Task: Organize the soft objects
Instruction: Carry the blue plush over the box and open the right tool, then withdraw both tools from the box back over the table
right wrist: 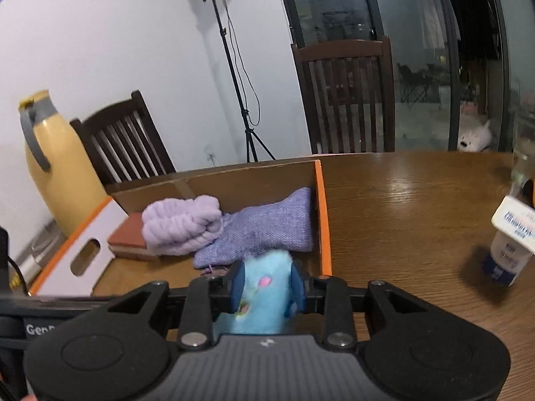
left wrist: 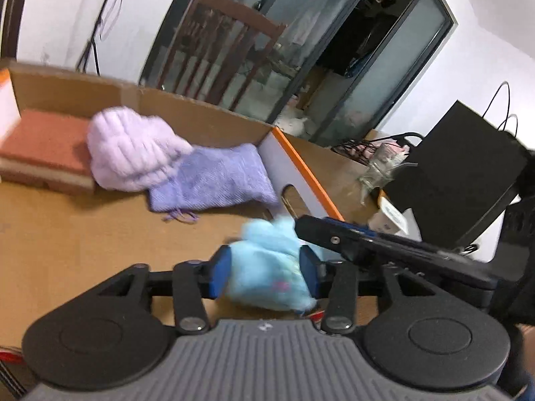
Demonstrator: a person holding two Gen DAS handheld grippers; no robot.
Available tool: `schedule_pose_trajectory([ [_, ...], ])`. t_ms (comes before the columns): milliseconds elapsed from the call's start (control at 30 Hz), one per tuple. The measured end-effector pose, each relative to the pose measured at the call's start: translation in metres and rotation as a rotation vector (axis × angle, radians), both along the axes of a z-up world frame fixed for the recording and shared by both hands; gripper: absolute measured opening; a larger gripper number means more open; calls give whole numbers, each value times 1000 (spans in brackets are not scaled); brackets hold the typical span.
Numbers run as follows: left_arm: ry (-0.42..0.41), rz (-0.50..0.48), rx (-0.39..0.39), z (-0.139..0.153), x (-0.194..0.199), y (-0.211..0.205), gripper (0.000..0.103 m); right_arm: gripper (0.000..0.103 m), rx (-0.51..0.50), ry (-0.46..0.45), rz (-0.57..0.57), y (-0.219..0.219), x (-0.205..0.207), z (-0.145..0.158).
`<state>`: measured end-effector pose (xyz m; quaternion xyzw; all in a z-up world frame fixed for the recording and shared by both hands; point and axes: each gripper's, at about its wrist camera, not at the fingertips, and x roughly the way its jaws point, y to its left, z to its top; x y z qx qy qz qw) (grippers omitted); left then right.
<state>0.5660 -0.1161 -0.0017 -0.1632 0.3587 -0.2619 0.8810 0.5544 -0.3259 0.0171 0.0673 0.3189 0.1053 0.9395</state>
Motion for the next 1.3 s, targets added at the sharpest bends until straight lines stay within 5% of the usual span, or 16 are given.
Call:
schedule_pose_trajectory([
  [100, -38, -7, 44, 16, -12, 11, 56, 55, -4, -12, -1, 1, -9, 10],
  [267, -160, 59, 201, 61, -55, 41, 62, 56, -69, -75, 22, 13, -42, 52],
  [367, -217, 113, 295, 83, -91, 65, 66, 69, -108, -107, 33, 16, -72, 83],
  [533, -309, 232, 389, 107, -151, 102, 82, 74, -152, -141, 36, 16, -126, 118],
  [900, -440, 389, 409, 116, -281, 153, 95, 82, -148, -228, 45, 19, -243, 117],
  [1100, -508, 405, 359, 96, -353, 158, 100, 86, -114, -300, 30, 28, -320, 102],
  [1300, -491, 425, 330, 64, -412, 157, 100, 90, -149, -396, 17, 48, -392, 74],
])
